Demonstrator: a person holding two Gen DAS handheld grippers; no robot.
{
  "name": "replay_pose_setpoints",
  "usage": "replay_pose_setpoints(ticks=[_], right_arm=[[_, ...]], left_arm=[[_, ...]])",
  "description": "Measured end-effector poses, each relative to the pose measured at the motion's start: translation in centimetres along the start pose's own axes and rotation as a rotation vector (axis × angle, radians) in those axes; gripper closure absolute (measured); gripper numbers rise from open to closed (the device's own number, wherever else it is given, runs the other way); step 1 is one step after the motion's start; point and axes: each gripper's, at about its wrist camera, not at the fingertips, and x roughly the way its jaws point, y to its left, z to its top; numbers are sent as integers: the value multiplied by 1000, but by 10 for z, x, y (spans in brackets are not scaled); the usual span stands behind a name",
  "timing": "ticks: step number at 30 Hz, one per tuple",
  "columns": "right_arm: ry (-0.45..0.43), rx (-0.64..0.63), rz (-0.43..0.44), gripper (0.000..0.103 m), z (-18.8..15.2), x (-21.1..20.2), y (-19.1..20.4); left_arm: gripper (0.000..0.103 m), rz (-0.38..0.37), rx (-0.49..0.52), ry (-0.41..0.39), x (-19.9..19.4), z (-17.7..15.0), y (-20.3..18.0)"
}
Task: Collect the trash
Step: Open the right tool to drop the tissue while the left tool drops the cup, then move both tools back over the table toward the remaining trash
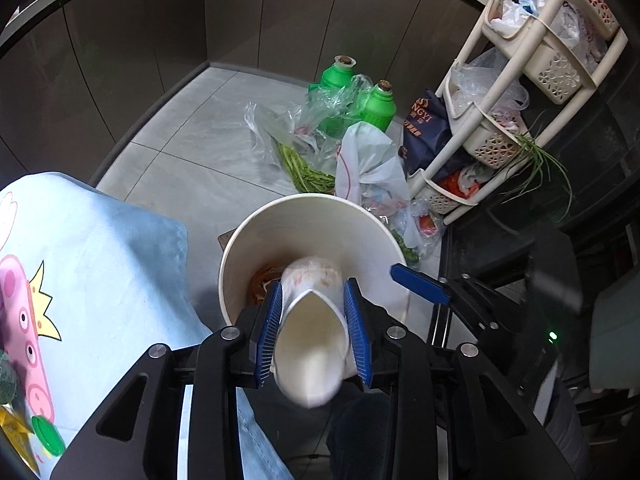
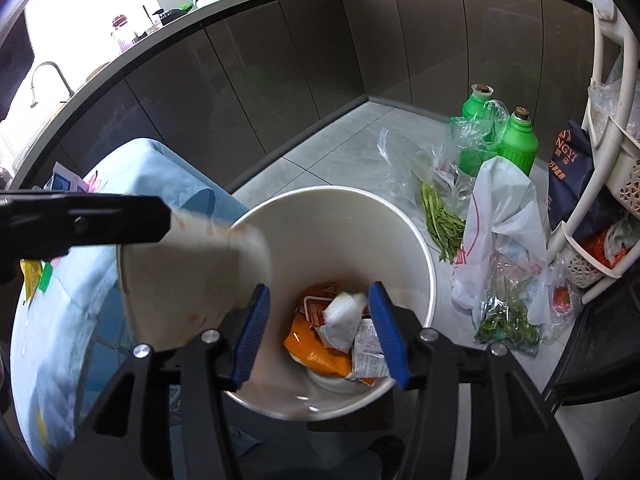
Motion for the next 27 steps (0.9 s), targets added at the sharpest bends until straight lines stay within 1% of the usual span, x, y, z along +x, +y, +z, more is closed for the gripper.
replay_pose_setpoints(ticks=[3, 6, 8, 9, 10, 11, 13, 14, 15, 16, 18, 19, 20, 21, 27], right_arm=[[-1, 0, -5, 46, -2, -2, -1], [2, -3, -8, 44, -2, -3, -1], [4, -3, -8, 44, -2, -3, 1], [4, -3, -7, 44, -2, -4, 1], [4, -3, -6, 44, -2, -4, 1], [4, -4, -6, 43, -2, -4, 1], [1, -5, -5, 41, -2, -6, 3], [0, -5, -4, 39, -2, -7, 4], [-1, -6, -2, 34, -2, -8, 4], [-5, -8, -1, 31, -2, -9, 6], [-15, -17, 7, 19, -1, -13, 10], [-16, -22, 13, 15, 0, -16, 13], [-17, -27, 19, 7, 0, -18, 15], [-18, -31, 23, 4, 1, -20, 17], [-23, -37, 17, 4, 5, -40, 33]], left_arm=[[71, 22, -7, -14, 1, 1, 4], [60, 30, -19, -35, -2, 3, 7], [57, 32, -24, -48, -5, 4, 8], [50, 37, -28, -57, -7, 4, 9], [41, 44, -32, -68, -9, 5, 10], [37, 49, -34, -80, -12, 5, 9], [27, 53, -36, -102, -18, 5, 10], [24, 55, -38, -112, -21, 5, 11], [17, 58, -43, -128, -26, 4, 12], [10, 63, -50, -144, -31, 3, 12], [9, 67, -66, -174, -42, 0, 14], [9, 63, -72, -179, -46, -1, 15], [9, 62, -79, -182, -51, -2, 17], [9, 66, -87, -190, -57, -5, 18], [9, 76, -133, -259, -103, -27, 22]])
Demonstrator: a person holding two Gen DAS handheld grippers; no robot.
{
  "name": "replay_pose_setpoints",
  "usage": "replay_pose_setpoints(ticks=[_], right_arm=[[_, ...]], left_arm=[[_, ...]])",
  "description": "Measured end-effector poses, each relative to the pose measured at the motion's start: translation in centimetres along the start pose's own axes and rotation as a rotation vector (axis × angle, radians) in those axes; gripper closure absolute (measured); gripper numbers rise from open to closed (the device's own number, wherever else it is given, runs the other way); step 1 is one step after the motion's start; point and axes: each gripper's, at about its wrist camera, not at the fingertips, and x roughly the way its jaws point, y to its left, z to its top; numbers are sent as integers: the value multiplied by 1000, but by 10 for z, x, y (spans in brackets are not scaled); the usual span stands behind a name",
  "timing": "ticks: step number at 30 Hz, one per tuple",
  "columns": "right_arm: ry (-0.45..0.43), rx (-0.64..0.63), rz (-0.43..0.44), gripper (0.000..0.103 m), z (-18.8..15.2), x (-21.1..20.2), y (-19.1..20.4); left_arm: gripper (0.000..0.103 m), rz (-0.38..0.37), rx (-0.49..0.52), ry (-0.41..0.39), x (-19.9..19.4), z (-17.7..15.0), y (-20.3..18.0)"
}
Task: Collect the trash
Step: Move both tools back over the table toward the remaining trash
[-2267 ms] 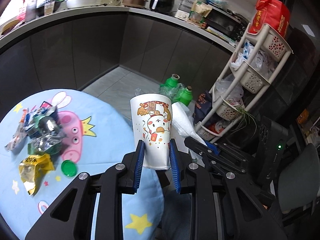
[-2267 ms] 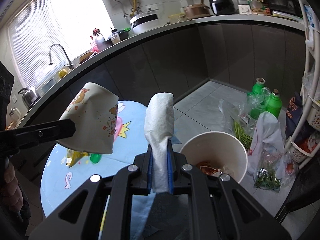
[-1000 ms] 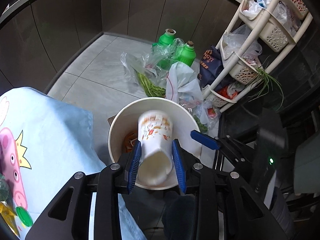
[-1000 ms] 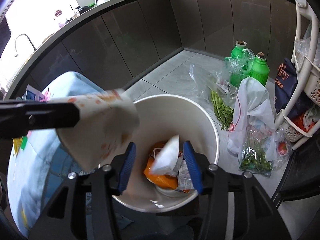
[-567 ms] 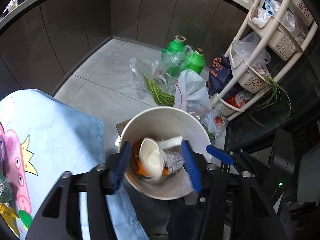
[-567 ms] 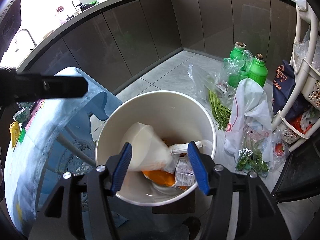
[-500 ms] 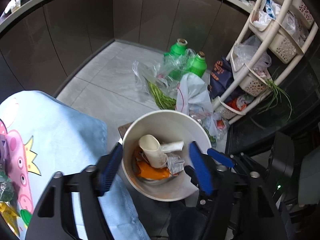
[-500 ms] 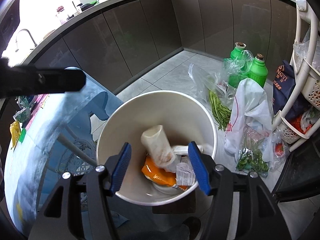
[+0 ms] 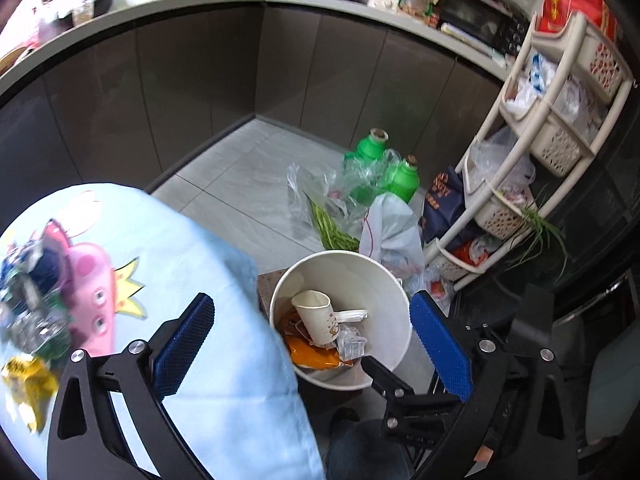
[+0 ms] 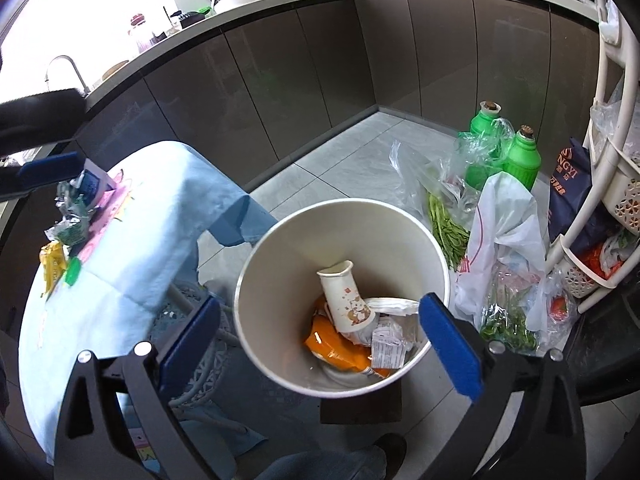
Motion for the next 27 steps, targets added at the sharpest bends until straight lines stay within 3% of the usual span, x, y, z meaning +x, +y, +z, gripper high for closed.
replay_pose_setpoints(ticks=[8, 15, 21, 27], right_arm=[[-73, -64, 34, 4, 12, -48, 46], [-118, -186, 113, 4, 16, -73, 107], [-84, -272, 167, 3, 15, -70, 166], [-12, -353, 216, 4, 12, -53, 228]], left_arm=[[9, 57, -80, -83, -76, -30, 30], [9, 187, -185, -106, -132, -77, 91], [9, 257, -339, -110, -168, -122, 157], [9, 256, -447, -106, -189, -156, 211]])
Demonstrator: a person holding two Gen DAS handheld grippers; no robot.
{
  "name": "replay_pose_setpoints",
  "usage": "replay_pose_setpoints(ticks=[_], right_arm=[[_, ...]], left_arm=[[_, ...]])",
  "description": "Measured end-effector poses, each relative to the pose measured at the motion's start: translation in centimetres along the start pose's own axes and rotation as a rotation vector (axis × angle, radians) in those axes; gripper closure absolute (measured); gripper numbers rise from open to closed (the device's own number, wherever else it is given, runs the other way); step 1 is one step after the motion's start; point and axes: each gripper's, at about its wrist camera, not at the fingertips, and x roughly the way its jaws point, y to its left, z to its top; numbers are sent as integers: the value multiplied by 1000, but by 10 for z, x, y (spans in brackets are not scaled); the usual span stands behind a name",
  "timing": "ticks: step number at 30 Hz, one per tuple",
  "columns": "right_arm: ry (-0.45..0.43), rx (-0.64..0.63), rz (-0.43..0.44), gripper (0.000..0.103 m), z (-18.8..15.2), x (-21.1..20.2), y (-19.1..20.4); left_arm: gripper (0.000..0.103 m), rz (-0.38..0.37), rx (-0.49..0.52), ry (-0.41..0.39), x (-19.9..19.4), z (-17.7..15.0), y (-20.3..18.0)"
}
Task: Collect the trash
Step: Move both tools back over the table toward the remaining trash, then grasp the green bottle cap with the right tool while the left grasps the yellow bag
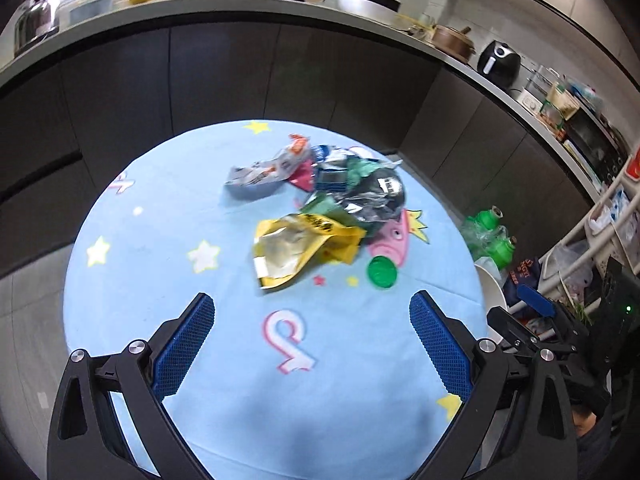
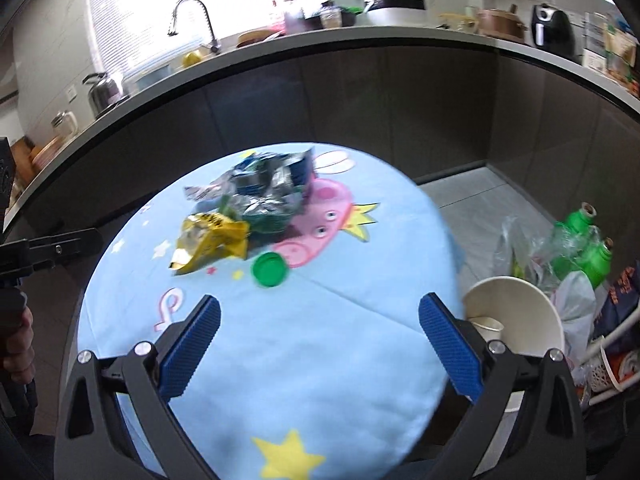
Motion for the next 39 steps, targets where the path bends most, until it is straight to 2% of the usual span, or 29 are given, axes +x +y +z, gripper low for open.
replay_pose_setpoints(ticks=[4, 6, 9, 15, 18, 22, 24, 29, 34, 35, 37, 39], right_arm=[[56, -14, 61, 5, 5, 27, 25], [88, -30, 70, 19, 4, 41, 34], [134, -67, 55, 27, 4, 62, 44], [184, -98, 38, 41, 7, 93, 45], [203, -121, 22, 48, 9, 108, 47], [209, -137, 9, 52, 12, 122, 51], [210, -155, -6, 67, 13, 125, 52], [192, -180, 2, 68, 9, 118, 57], [177, -142, 4, 68, 2, 100, 51], [174, -132, 3, 68, 1, 97, 48], [161, -117, -1, 68, 0, 89, 42], [151, -107, -4, 68, 1, 84, 38]], left_arm=[[9, 1, 12, 22, 10, 0, 21], [9, -10, 21, 34, 17, 2, 28], [9, -30, 49, 47, 30, 7, 34], [9, -67, 191, 92, 63, 19, 30], [9, -80, 210, 111, 77, 27, 30], [9, -90, 225, 120, 89, 38, 27], [9, -95, 247, 123, 95, 44, 23], [9, -125, 297, 141, 112, 55, 10], [10, -157, 302, 165, 133, 68, 4], [12, -152, 312, 169, 138, 70, 3], [25, -155, 328, 198, 145, 71, 0], [30, -178, 339, 236, 151, 67, -2]])
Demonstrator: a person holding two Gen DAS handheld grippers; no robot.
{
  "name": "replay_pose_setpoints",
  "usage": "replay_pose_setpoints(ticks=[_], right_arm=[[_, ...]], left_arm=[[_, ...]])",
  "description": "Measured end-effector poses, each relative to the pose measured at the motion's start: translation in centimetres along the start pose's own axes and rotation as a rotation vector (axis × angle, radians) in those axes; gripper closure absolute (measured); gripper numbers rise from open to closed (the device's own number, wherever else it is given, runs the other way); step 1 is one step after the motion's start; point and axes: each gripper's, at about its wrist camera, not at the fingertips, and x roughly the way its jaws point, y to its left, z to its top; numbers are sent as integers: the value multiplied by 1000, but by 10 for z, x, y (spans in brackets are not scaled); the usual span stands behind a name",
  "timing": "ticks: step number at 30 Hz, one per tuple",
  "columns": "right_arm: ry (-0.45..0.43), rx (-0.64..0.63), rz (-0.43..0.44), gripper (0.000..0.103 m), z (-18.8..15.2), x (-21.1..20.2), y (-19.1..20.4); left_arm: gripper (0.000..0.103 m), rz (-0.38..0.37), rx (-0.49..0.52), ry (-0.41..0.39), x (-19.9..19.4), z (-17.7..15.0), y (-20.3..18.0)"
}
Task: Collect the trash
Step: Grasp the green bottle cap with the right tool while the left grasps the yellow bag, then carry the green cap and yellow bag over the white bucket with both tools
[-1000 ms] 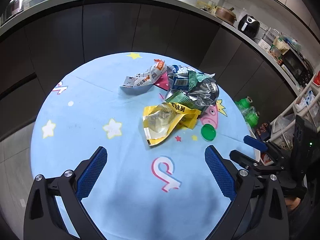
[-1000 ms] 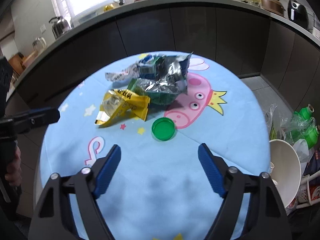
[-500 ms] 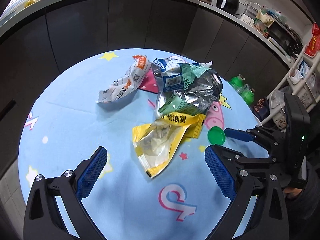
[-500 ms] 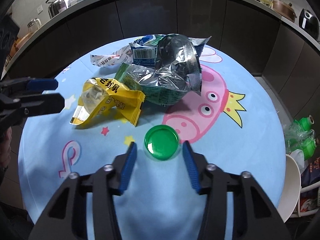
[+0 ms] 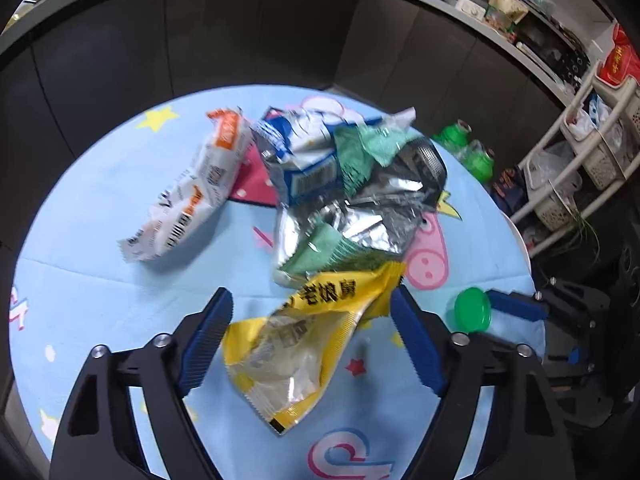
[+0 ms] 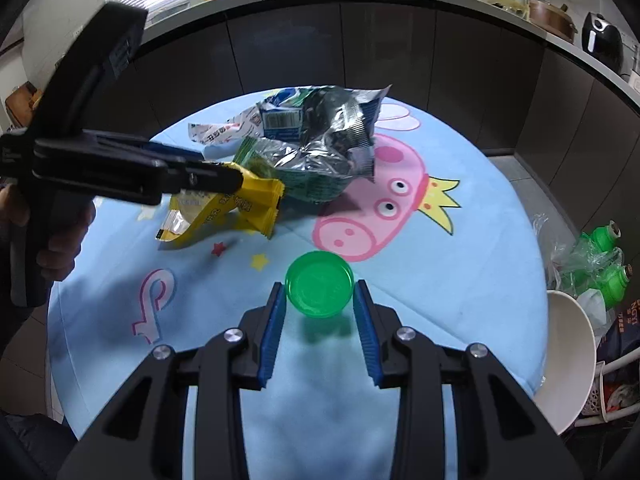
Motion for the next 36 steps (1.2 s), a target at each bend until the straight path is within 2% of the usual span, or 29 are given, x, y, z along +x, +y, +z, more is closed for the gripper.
replay_pose_setpoints(ticks=[4, 8, 11, 13, 15, 20, 27, 36], right_arm=[[-15, 22, 7, 68, -1, -6, -3], [-21, 30, 13, 68, -3, -5, -2], [-21, 32, 19, 68, -6, -7, 0], [-26, 33, 26, 68, -8, -11, 0], [-33, 37, 29, 68, -9, -14, 1], [-65, 44, 34, 68, -9, -30, 0], [-121, 55, 30, 68, -8, -55, -5], [-184, 95, -1, 68, -13, -86, -27]], left_arm=[[45, -26, 20, 37, 0, -12, -12], [49, -21, 22, 58, -1, -25, -23], [61, -25, -6, 67, 0, -30, -24], [90, -28, -50, 58, -3, -33, -21], [93, -37, -97, 41, -8, -33, -19], [95, -32, -126, -12, -29, -39, -29], [95, -29, -99, -91, -65, -40, -60], [95, -25, -43, -148, -85, -26, -96]])
